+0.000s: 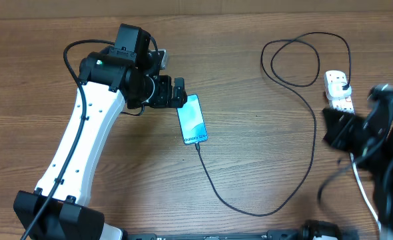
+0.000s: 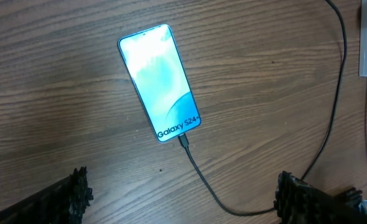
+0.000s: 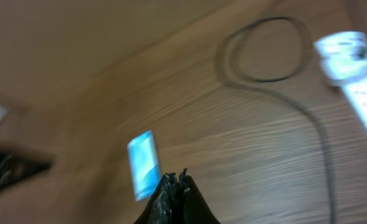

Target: Plug charger to phone and switch on socket

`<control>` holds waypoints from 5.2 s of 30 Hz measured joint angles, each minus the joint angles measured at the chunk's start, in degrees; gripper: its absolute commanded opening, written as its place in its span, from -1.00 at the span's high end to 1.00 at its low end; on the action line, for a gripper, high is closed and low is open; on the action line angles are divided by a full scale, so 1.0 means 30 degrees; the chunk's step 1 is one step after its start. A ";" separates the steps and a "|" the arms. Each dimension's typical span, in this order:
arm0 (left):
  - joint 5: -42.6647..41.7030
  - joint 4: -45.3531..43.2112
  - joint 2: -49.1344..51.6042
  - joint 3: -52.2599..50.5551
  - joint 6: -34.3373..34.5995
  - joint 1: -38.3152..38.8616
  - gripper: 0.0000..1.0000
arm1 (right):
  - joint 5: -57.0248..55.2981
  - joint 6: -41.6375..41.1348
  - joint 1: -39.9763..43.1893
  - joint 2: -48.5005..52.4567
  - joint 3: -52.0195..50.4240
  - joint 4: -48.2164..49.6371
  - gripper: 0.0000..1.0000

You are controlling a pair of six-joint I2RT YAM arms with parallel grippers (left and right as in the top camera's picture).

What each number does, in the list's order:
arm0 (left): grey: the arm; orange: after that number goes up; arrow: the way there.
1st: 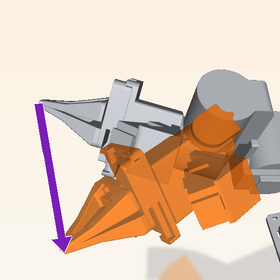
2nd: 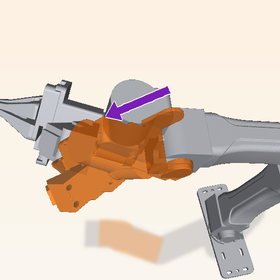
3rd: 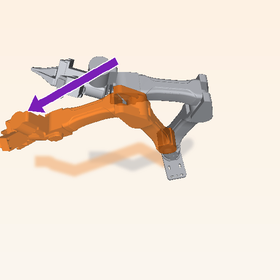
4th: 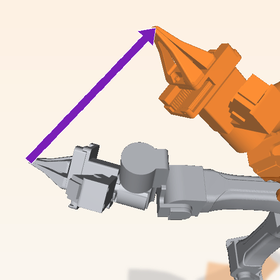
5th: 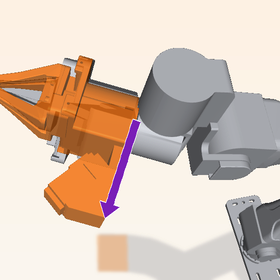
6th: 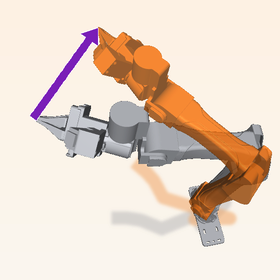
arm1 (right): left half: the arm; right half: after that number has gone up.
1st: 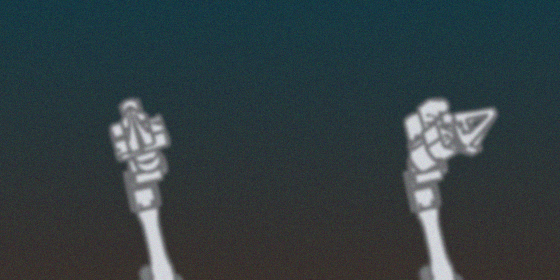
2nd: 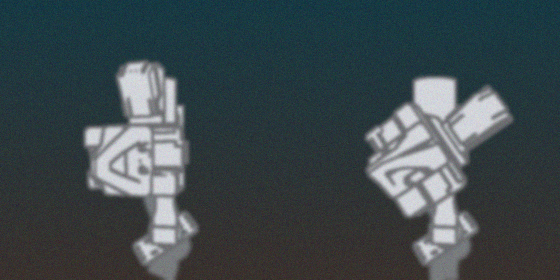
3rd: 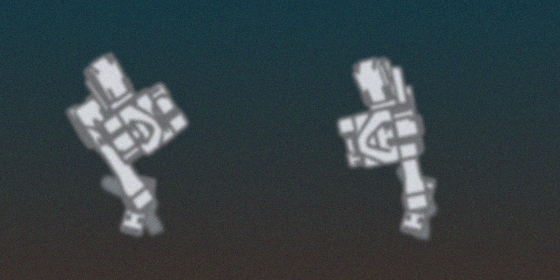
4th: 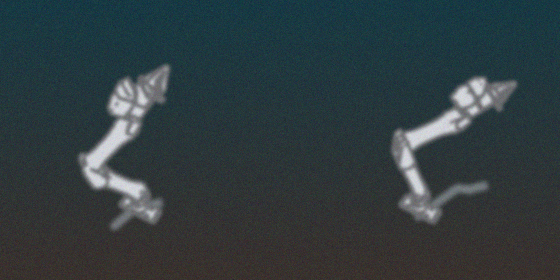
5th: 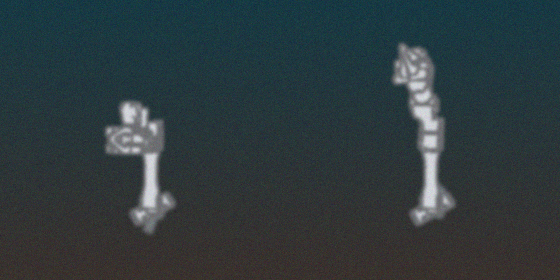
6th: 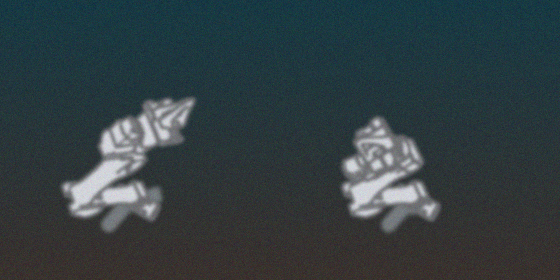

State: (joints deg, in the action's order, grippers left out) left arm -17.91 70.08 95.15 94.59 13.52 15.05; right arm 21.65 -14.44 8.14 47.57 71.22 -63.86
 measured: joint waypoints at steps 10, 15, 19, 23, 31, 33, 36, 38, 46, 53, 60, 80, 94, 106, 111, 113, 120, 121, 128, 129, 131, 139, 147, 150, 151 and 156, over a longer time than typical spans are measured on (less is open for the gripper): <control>0.0000 0.1107 0.0000 0.0000 0.0408 0.0000 -1.00 | 0.0495 0.0685 -0.3104 -0.3942 0.0007 -0.3446 -1.00; 0.0080 0.2397 0.0000 0.0000 0.0437 0.0131 -0.99 | 0.0466 0.0707 -0.3104 -0.3854 0.0007 -0.5056 -1.00; 0.1093 0.2317 -0.0168 -0.0117 0.0444 0.0729 -0.99 | 0.0452 0.0707 -0.3104 -0.3854 0.0007 -0.5661 -1.00; 0.3279 0.1311 -0.1902 -0.1224 0.0452 0.2827 -0.99 | 0.0437 0.0707 -0.3104 -0.3854 0.0007 -0.5712 -1.00; 0.6018 -0.2616 -1.0083 -0.6375 0.0437 0.6958 -0.99 | 0.0430 0.0758 -0.3104 -0.3854 0.0000 -0.5719 -1.00; 0.6390 -0.2805 -1.1132 -0.7031 0.0444 0.6958 -0.99 | 0.0430 0.0750 -0.3104 -0.3854 0.0007 -0.5727 -1.00; 0.6637 -0.2608 -1.1737 -0.7490 0.0444 0.6958 -0.99 | 0.0430 0.0750 -0.3104 -0.3854 0.0000 -0.5719 -1.00; 0.6739 -0.2572 -1.1737 -0.7628 0.0444 0.6958 -0.99 | 0.0430 0.0750 -0.3104 -0.3854 0.0007 -0.5719 -1.00; 0.6783 -0.2514 -1.1096 -0.7643 0.0444 0.6958 -0.99 | 0.0423 0.0758 -0.3104 -0.3854 0.0000 -0.5727 -1.00; 0.7715 -0.2288 -1.0732 -0.7664 0.0372 0.6433 -0.99 | 0.0430 0.0750 -0.3104 -0.3854 0.0000 -0.5727 -1.00; 0.5880 -0.4728 -1.4615 -0.9289 0.0357 -0.1617 -0.99 | 0.0430 0.0750 -0.3104 -0.3854 0.0000 -0.5719 -1.00; -0.2674 -1.1009 -2.2935 -2.0087 -0.0597 -1.2713 -0.99 | 0.0415 0.0758 -0.3104 -0.3854 0.0000 -0.5727 -1.00; -0.1851 -1.9387 -2.9361 -2.9281 0.3417 -0.9617 -0.99 | 0.0415 0.0772 -0.3104 -0.3854 0.0000 -0.5719 -1.00; 0.1916 -2.0495 -3.1394 -3.0520 0.4517 -0.7905 -0.99 | 0.0423 0.0758 -0.3104 -0.3854 0.0000 -0.5727 -1.00; 0.2900 -2.0480 -3.1416 -3.0520 0.2987 -0.7861 -0.99 | 0.0423 0.0765 -0.3104 -0.3854 0.0000 -0.5719 -1.00; 0.3009 -2.0480 -3.1416 -3.0520 0.2353 -0.7861 -0.99 | 0.0430 0.0772 -0.3104 -0.3854 0.0000 -0.5719 -1.00; 0.3213 -2.0465 -3.1416 -3.0520 0.0204 -0.7861 -0.99 | 0.0423 0.0758 -0.3104 -0.3854 0.0000 -0.5727 -1.00; 0.3213 -2.0465 -3.1416 -3.0520 -0.0044 -0.7861 -0.99 | 0.0423 0.0765 -0.3104 -0.3854 0.0000 -0.5727 -1.00; 0.3220 -2.0465 -3.1416 -3.0520 -0.1217 -0.7861 -0.99 | 0.0423 0.0765 -0.3104 -0.3854 0.0000 -0.5719 -1.00; 0.3220 -2.0465 -3.1416 -3.0520 -0.1311 -0.7861 -0.99 | 0.0423 0.0765 -0.3104 -0.3854 0.0000 -0.5727 -1.00; 0.3220 -2.0465 -3.1416 -3.0520 -0.1530 -0.7861 -0.99 | 0.0423 0.0765 -0.3104 -0.3854 0.0000 -0.5719 -1.00; 0.3220 -2.0465 -3.1416 -3.0520 -0.1661 -0.7861 -0.99 | 0.0423 0.0765 -0.3104 -0.3854 0.0000 -0.5727 -1.00; 0.3220 -2.0465 -3.1416 -3.0520 -0.1661 -0.7861 -0.99 | 0.0423 0.0765 -0.3104 -0.3854 0.0000 -0.5727 -1.00; 0.3228 -2.0465 -3.1416 -3.0520 -0.1661 -0.7861 -0.99 | 0.0423 0.0765 -0.3104 -0.3854 0.0000 -0.5719 -1.00; 0.3228 -2.0465 -3.1416 -3.0520 -0.1661 -0.7861 -0.99 | 0.0415 0.0758 -0.3104 -0.3854 0.0000 -0.5727 -1.00; 0.3228 -2.0465 -3.1416 -3.0520 -0.1661 -0.7861 -0.99 | 0.0379 0.0765 -0.3104 -0.3854 0.0000 -0.6091 -1.00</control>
State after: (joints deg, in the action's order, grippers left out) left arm -8.23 8.69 0.91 3.03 8.54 -8.54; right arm 22.79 -12.14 -1.17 36.01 71.22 -82.13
